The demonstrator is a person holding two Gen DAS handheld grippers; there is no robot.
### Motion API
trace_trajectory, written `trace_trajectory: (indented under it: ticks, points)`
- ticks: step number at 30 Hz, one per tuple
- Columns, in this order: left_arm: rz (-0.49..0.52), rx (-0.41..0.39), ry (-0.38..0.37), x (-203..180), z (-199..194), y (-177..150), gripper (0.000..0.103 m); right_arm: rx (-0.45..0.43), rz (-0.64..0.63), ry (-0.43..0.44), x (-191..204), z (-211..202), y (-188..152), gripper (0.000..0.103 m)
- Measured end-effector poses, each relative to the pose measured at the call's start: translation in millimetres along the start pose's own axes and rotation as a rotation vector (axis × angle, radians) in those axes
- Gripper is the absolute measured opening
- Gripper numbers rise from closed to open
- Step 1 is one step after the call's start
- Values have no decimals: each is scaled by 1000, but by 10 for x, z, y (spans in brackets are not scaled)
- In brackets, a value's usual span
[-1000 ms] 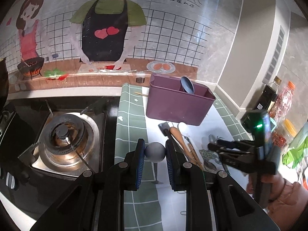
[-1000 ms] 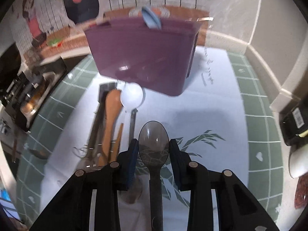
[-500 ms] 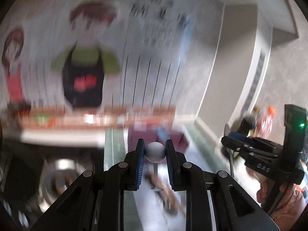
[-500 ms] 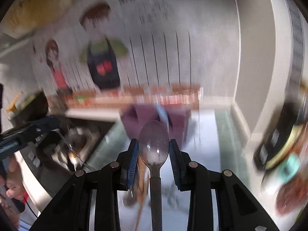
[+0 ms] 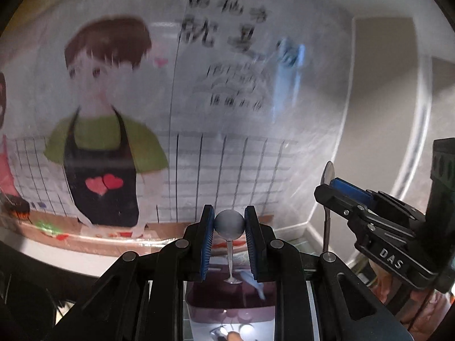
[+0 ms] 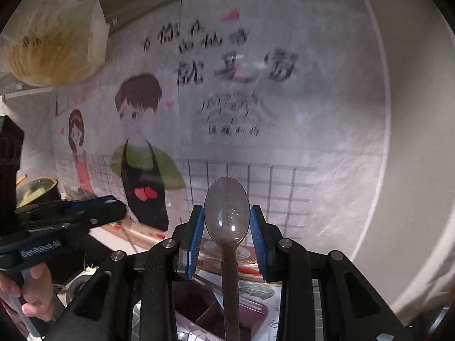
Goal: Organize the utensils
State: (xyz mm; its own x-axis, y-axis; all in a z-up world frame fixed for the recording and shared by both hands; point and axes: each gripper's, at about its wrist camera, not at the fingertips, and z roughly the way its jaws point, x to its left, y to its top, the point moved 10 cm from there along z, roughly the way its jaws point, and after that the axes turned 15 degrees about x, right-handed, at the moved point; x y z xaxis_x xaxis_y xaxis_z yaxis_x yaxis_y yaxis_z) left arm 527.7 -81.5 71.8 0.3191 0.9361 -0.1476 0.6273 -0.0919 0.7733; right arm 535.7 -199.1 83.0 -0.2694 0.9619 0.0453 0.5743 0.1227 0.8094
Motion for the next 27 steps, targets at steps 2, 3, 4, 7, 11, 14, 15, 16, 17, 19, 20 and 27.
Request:
trace_trajectory:
  ticks: [2,3,4,7,11,14,15,16,17,19,20,27]
  points:
    - [-20,24,-7,52,200,-53,22,16,-3,17,-19,203,-87,30]
    - [-33,37,-15,84,314,-86,22,22,-4,17,-37,280,-133,30]
    - [-39,46,-17,99,392,-124,22,30,-1,18,-56,388,-179,30]
    - [-55,91,-18,157,677,-235,22,75,7,37,-80,673,-348,30]
    - [-62,169,-16,168,961,-476,27,150,13,38,-134,955,-645,31]
    - [-83,238,-9,204,1171,-659,42,246,5,40,-131,1166,-912,31]
    - [-96,248,-5,230,1202,-710,42,280,7,50,-124,1218,-992,35]
    - [-105,254,-3,243,1203,-744,43,311,9,67,-117,1257,-1062,38]
    - [-114,260,3,257,1184,-778,44,336,10,77,-115,1284,-1129,48]
    - [-129,262,12,291,1109,-820,46,367,19,67,-137,1296,-1254,51]
    - [-131,258,14,295,1038,-855,49,373,21,58,-156,1277,-1302,51]
    - [-140,277,93,419,558,-1276,59,361,32,-62,-220,670,-1584,88]
